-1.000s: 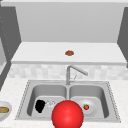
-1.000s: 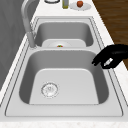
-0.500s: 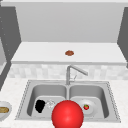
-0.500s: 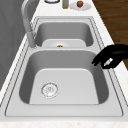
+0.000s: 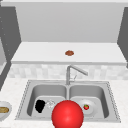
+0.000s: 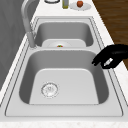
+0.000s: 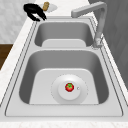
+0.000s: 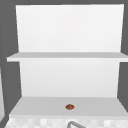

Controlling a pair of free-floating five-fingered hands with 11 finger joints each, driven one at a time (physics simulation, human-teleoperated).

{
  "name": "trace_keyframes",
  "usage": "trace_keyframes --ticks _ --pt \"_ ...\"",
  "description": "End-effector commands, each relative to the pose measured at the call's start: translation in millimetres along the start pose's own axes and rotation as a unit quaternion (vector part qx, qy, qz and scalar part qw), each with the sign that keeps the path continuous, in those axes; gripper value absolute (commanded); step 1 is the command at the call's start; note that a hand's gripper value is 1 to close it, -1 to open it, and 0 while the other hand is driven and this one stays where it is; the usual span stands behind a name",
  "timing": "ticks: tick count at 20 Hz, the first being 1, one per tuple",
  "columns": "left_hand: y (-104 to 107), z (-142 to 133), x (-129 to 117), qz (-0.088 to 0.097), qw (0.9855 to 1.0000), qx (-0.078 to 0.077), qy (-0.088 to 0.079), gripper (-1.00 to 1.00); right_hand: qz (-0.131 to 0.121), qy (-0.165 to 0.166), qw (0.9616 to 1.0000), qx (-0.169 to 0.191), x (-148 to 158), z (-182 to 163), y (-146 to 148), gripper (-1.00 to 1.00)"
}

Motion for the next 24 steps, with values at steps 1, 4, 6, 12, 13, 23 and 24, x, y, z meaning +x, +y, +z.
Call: trace_keyframes --ticks 1,4,6,12,13,23,24 --pt "0.0 0.0 0.0 0.000 1.0000 0.000 0.000 0.00 -0.001 -0.003 0.9999 0.010 -5.2 -6.0 -4.9 -1.00" --pt "0.0 0.0 0.0 0.000 1.0000 0.000 0.000 0.00 -0.002 -0.004 0.9998 0.017 -9.5 -7.8 -11.2 -1.00" --pt "0.0 0.0 0.0 0.000 1.0000 0.000 0.000 0.00 -0.003 -0.004 0.9998 0.020 -13.2 -11.8 -13.4 -1.00" --pt "0.0 0.0 0.0 0.000 1.0000 0.000 0.000 0.00 -0.007 -0.008 0.9993 0.037 -19.0 -28.5 -15.2 -1.00" --pt "0.0 0.0 0.0 0.000 1.0000 0.000 0.000 0.00 -0.007 -0.008 0.9992 0.039 -19.7 -32.0 -15.3 -1.00" --pt "0.0 0.0 0.0 0.000 1.0000 0.000 0.000 0.00 -0.017 -0.019 0.9964 0.080 -38.8 -86.2 -18.4 -1.00" --pt "0.0 0.0 0.0 0.000 1.0000 0.000 0.000 0.00 -0.018 -0.022 0.9961 0.084 -42.1 -90.3 -18.0 -1.00"
